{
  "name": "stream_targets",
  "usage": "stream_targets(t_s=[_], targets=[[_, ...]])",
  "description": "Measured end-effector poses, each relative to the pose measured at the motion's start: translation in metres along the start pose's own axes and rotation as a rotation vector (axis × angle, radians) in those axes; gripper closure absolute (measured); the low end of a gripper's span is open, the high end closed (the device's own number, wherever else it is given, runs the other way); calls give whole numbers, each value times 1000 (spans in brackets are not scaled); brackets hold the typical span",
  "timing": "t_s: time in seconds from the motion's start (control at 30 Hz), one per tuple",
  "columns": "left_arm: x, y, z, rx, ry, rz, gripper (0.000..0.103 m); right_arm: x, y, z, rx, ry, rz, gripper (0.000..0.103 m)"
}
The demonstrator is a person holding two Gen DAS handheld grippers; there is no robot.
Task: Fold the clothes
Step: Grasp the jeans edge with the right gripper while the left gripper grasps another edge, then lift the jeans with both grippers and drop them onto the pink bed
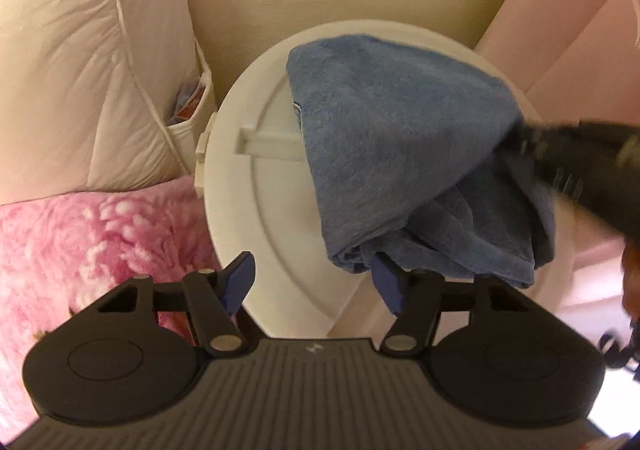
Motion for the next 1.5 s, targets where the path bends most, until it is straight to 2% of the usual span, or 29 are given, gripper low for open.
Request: stream_targets(t_s=[0.1, 0.27, 0.3, 0.33, 0.37, 0.4, 0.43, 0.5, 0.53, 0.6, 0.7, 0.8, 0.93, 1.07, 1.2, 1.27, 1.3, 1.37, 1.5], targets=[[-4, 2, 0, 69, 17, 35, 42, 0, -12, -16, -58, -9, -11, 99], [-24, 9, 5, 207, 88, 81, 42, -18, -9, -7, -42, 68, -22, 96], [-28, 11, 7, 239, 95, 91, 42, -22, -6, -4, -30, 97, -24, 91], [-32, 12, 9, 270, 101, 101, 42, -27, -4, -1, -11, 117, -20, 79], [-35, 14, 11, 298, 103, 114, 43, -34, -1, 3, 18, 145, -12, 77], [-38, 16, 12, 324, 101, 130, 50, -41, 3, 7, 47, 174, -3, 79], [-42, 18, 13, 348, 99, 149, 61, -42, 2, 6, 40, 172, -7, 88], [-43, 23, 15, 397, 89, 206, 75, -40, -3, 2, 0, 157, -28, 97], [-40, 26, 16, 427, 76, 241, 77, -36, -5, -2, -11, 142, -31, 97], [-34, 32, 19, 480, 50, 297, 77, -28, -7, -10, -29, 117, -31, 97], [-24, 37, 21, 538, 23, 328, 77, -23, -15, -21, -89, 98, -38, 96], [-28, 37, 27, 627, 87, 384, 77, -25, -19, -26, -133, 114, -51, 95], [-37, 30, 41, 789, 134, 475, 77, -28, -21, -27, -156, 130, -62, 94], [-56, 27, 44, 888, 140, 513, 77, -33, -24, -27, -163, 153, -75, 94], [-76, 26, 43, 1020, 195, 498, 77, -42, -24, -27, -156, 199, -92, 92], [-70, 29, 41, 1032, 171, 479, 93, -45, -22, -27, -151, 215, -106, 92], [-63, 32, 39, 1026, 139, 471, 100, -41, -22, -30, -156, 195, -126, 95], [-46, 42, 32, 1007, 49, 458, 100, -33, -20, -35, -166, 154, -166, 97], [-7, 69, 15, 977, -79, 446, 100, 10, -7, -64, -190, -7, -344, 98]])
Point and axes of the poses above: each gripper's, at about its wrist camera, not at the fingertips, and x roughly against the way its jaws point, y to its left, z to its underside, the point moved 2 cm from there along -x, roughly the way its jaws point, and after that the axes turned 11 degrees about -z, right-handed, at the moved point
